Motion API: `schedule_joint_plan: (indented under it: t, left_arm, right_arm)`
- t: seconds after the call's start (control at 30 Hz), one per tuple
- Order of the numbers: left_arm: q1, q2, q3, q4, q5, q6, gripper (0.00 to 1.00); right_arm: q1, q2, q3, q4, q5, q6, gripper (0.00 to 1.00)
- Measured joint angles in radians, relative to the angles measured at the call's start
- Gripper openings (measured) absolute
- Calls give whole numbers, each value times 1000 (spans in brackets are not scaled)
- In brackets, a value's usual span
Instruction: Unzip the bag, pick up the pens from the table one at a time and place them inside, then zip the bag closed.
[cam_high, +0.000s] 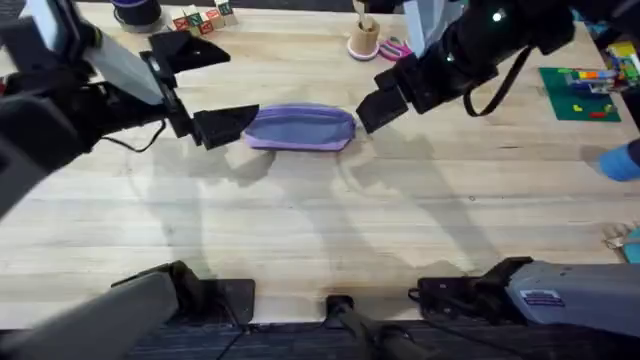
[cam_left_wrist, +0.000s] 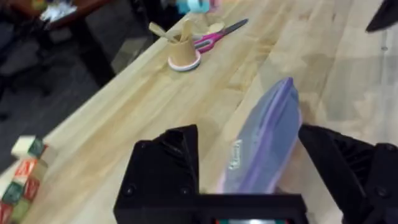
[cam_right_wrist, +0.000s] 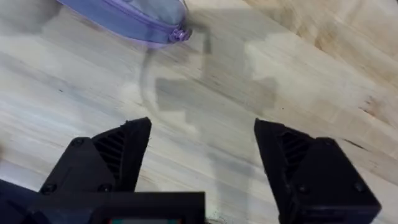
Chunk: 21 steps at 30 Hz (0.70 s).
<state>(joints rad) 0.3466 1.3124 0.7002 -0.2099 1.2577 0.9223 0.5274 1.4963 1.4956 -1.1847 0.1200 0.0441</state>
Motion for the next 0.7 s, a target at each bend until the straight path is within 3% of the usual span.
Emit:
schedule_joint_plan:
  t: [0.17, 0.5, 0.7]
  left_arm:
    - [0, -217, 0, -245, -117, -66, 993]
    - [0, -542, 0, -783, -301, -96, 992]
    - [0, -636, 0, -906, -366, -100, 993]
  right_arm:
    - [0, 0, 0, 0, 0, 8, 996]
    - [0, 0, 0, -5, 0, 49, 996]
    - [0, 0, 0, -5, 0, 69, 996]
